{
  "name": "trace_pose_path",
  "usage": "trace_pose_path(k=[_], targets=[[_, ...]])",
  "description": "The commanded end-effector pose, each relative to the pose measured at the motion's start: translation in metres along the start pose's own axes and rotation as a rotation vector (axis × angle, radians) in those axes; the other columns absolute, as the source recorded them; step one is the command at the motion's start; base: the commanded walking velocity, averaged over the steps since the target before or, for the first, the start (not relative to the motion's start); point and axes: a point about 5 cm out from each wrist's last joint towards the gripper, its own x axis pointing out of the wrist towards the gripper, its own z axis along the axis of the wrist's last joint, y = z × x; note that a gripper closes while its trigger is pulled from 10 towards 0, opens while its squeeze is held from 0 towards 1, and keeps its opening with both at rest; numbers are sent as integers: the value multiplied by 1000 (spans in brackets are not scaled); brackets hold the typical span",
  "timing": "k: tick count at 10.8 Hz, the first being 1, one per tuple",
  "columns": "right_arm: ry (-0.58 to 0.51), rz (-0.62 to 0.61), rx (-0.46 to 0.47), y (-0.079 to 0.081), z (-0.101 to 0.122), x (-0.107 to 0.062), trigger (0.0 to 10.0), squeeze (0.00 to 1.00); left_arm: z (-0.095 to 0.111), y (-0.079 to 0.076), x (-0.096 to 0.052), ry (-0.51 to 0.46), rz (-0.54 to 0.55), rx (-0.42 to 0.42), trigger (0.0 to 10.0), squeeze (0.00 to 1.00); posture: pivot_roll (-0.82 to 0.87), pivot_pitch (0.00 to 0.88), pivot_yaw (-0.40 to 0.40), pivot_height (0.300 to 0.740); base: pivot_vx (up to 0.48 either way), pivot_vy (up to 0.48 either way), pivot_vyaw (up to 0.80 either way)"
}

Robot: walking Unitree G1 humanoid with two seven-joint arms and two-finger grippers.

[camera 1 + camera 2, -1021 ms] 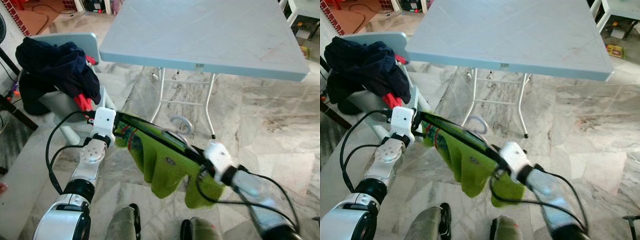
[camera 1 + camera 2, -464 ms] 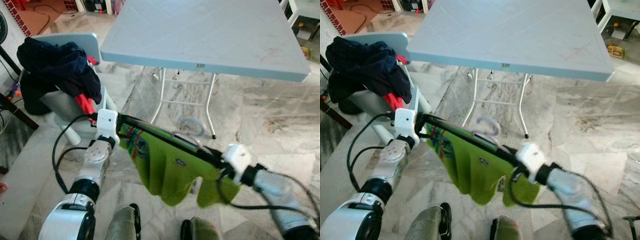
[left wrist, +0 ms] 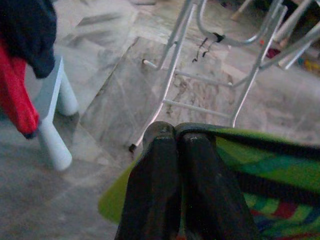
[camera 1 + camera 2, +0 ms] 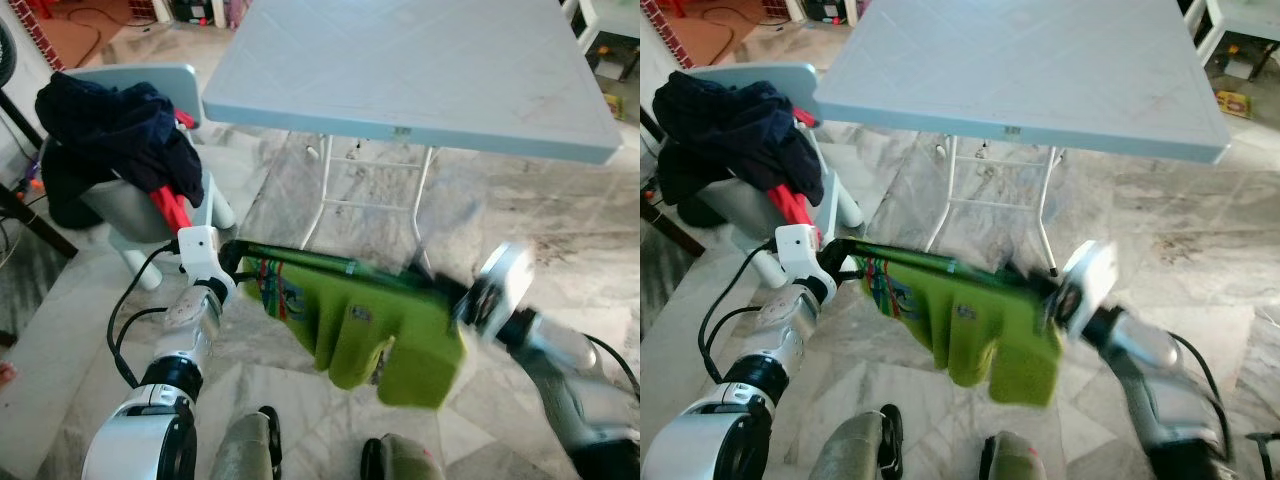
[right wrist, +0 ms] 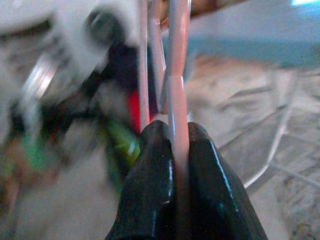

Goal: Hang hanger

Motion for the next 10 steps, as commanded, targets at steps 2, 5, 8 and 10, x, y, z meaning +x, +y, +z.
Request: trace_pose_path(k=[2, 5, 8, 10], targets=[[-260, -441, 171, -33, 25, -7, 10000, 0, -1, 29, -13, -8, 100, 75, 0, 0, -63, 138, 42, 740, 0, 0, 0], [-456, -423, 417, -7, 29, 19, 10000, 0, -24, -16, -13, 72, -134, 172, 0, 0, -56, 134, 50, 740, 0, 0, 0], [-386, -503, 97, -12, 46, 38, 10000, 0, -42, -23, -23, 195, -269, 319, 0, 0, -50, 128, 66, 740, 0, 0, 0], [-338, -649, -6, -22, 41, 26, 10000, 0, -38, -25, -28, 153, -303, 261, 0, 0, -36, 128, 63, 740, 0, 0, 0]])
